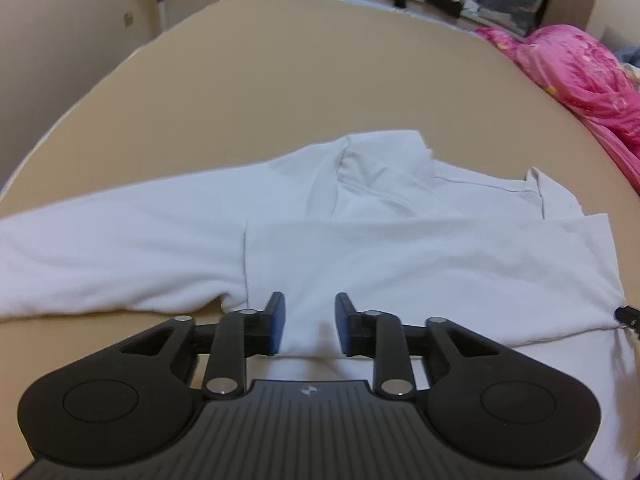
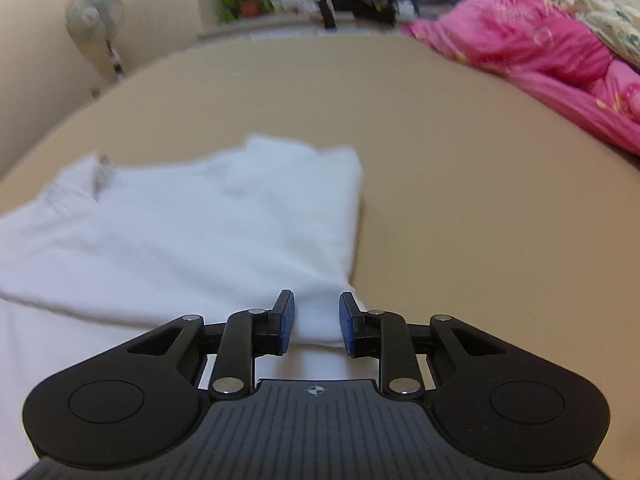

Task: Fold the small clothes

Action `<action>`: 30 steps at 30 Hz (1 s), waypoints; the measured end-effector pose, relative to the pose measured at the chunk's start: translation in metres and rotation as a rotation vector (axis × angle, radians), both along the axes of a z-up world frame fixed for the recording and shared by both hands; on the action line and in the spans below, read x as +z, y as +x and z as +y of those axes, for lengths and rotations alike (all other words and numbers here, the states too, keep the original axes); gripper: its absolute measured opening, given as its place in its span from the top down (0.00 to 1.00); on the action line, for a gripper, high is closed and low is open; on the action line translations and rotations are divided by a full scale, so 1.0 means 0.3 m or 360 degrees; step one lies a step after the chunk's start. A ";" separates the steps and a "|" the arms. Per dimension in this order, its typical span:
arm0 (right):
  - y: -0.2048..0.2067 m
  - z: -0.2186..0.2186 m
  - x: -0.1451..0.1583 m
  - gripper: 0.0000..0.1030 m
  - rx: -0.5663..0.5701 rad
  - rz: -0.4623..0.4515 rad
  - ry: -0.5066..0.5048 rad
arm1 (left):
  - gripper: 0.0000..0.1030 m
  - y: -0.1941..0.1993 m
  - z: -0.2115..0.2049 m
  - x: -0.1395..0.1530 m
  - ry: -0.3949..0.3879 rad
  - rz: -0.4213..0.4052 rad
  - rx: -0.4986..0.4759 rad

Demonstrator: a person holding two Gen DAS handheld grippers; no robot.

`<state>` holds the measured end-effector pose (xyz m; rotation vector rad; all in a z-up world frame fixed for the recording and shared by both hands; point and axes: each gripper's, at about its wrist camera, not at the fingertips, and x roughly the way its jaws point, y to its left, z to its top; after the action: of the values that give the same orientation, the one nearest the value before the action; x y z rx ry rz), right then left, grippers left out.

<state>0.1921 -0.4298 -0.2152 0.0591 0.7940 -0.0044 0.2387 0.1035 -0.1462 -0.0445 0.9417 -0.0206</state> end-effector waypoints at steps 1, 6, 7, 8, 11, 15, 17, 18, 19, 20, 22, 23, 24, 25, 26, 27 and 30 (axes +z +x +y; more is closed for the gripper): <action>0.019 -0.013 -0.019 0.75 0.0011 0.0046 -0.0009 | 0.61 0.002 -0.003 -0.021 0.0036 0.0028 0.0003; -0.053 0.015 0.074 0.75 0.0023 0.0008 -0.0003 | 0.61 -0.014 -0.019 -0.031 0.0201 0.0089 -0.0020; -0.086 0.020 0.114 0.75 0.0042 -0.0044 0.0026 | 0.61 -0.043 -0.010 0.016 0.0180 0.0017 -0.0019; -0.122 0.033 0.164 0.75 0.0073 -0.0114 0.0022 | 0.61 -0.066 -0.001 0.049 0.0165 -0.0022 -0.0015; -0.246 0.087 0.313 0.74 0.0155 -0.0338 -0.0003 | 0.59 -0.164 0.025 0.138 0.0128 -0.0167 -0.0001; -0.387 0.167 0.506 0.74 0.0232 -0.0543 0.0101 | 0.48 -0.317 0.046 0.205 0.0183 -0.0387 -0.0014; -0.453 0.217 0.623 0.74 0.0279 -0.0668 0.0183 | 0.42 -0.373 0.047 0.207 0.0224 -0.0489 -0.0002; -0.492 0.238 0.681 0.74 0.0292 -0.0742 0.0203 | 0.42 -0.400 0.050 0.201 0.0245 -0.0519 0.0002; -0.524 0.262 0.740 0.74 0.0295 -0.0826 0.0206 | 0.42 -0.419 0.052 0.190 0.0272 -0.0522 0.0010; -0.556 0.284 0.799 0.74 0.0290 -0.0914 0.0202 | 0.42 -0.417 0.062 0.190 0.0293 -0.0493 0.0018; -0.604 0.307 0.892 0.69 0.0269 -0.1041 0.0216 | 0.42 -0.410 0.084 0.174 0.0306 -0.0477 0.0049; -0.623 0.311 0.928 0.64 0.0257 -0.1088 0.0237 | 0.42 -0.418 0.097 0.178 0.0301 -0.0489 0.0066; -0.638 0.308 0.950 0.62 0.0242 -0.1123 0.0246 | 0.42 -0.429 0.115 0.184 0.0295 -0.0493 0.0082; -0.643 0.303 0.962 0.59 0.0223 -0.1149 0.0236 | 0.42 -0.433 0.130 0.182 0.0287 -0.0487 0.0098; -0.640 0.297 0.962 0.57 0.0199 -0.1152 0.0204 | 0.42 -0.430 0.148 0.177 0.0282 -0.0469 0.0115; -0.634 0.287 0.952 0.56 0.0181 -0.1130 0.0184 | 0.42 -0.427 0.164 0.173 0.0286 -0.0451 0.0132; -0.575 0.228 0.856 0.56 0.0141 -0.0970 0.0158 | 0.44 -0.421 0.215 0.172 0.0310 -0.0430 0.0202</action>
<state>0.0194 -0.3613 0.0416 0.1126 0.1863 0.1313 0.1124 0.1679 -0.0945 0.0772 0.6658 0.1783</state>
